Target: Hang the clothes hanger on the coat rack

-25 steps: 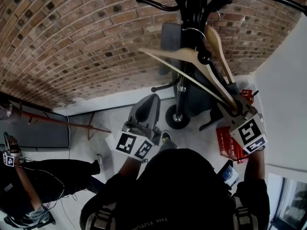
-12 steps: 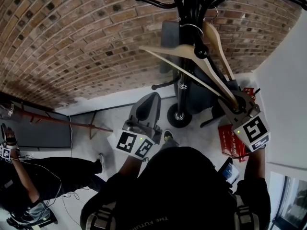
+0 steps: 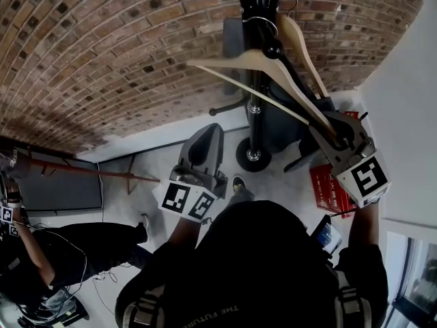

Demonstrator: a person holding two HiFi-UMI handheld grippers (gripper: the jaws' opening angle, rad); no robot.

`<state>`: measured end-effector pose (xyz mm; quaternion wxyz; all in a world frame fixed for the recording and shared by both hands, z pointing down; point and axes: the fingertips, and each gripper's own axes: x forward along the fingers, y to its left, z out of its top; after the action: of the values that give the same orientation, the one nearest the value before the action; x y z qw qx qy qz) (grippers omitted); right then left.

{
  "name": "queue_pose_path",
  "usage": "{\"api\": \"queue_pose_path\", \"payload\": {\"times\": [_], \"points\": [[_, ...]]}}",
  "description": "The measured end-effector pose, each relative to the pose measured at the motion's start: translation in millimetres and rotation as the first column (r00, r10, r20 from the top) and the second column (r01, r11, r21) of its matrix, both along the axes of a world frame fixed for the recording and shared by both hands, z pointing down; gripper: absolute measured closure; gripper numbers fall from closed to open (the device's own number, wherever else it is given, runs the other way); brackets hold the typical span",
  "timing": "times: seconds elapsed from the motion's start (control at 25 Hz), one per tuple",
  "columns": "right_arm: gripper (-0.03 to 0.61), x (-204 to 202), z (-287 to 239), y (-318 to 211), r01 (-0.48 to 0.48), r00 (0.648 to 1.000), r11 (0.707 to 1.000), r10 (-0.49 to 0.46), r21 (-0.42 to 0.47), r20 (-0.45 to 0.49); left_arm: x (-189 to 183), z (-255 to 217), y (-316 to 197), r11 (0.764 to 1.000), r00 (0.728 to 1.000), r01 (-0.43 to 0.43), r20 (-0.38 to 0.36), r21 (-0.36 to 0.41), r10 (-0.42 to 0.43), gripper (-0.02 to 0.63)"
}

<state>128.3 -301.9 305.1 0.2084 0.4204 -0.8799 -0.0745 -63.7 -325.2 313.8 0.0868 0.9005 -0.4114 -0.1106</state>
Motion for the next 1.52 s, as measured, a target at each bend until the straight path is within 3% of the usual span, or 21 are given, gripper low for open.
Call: {"api": "queue_pose_path", "payload": {"times": [0.36,0.76,1.24,1.52], "points": [[0.48,13,-17,17,-0.06,0.997,0.996,0.056,0.07,0.053,-3,-3,24,1.0,1.0,0.023,0.003,0.007,-0.023,0.595],[0.48,38,-19,88,-0.148,0.986,0.976,0.133,0.162,0.101,8,7,104,0.999,0.999,0.031,0.021,-0.008,-0.031,0.595],[0.535,58,0,151,-0.18,0.97,0.978,0.159,0.102,0.184,31,12,165,1.0,0.999,0.009,0.039,-0.014,-0.009,0.595],[0.551,51,8,159,-0.148,0.975,0.985,0.13,0.092,0.183,33,12,170,1.0,0.999,0.013,0.041,-0.007,-0.013,0.595]]}}
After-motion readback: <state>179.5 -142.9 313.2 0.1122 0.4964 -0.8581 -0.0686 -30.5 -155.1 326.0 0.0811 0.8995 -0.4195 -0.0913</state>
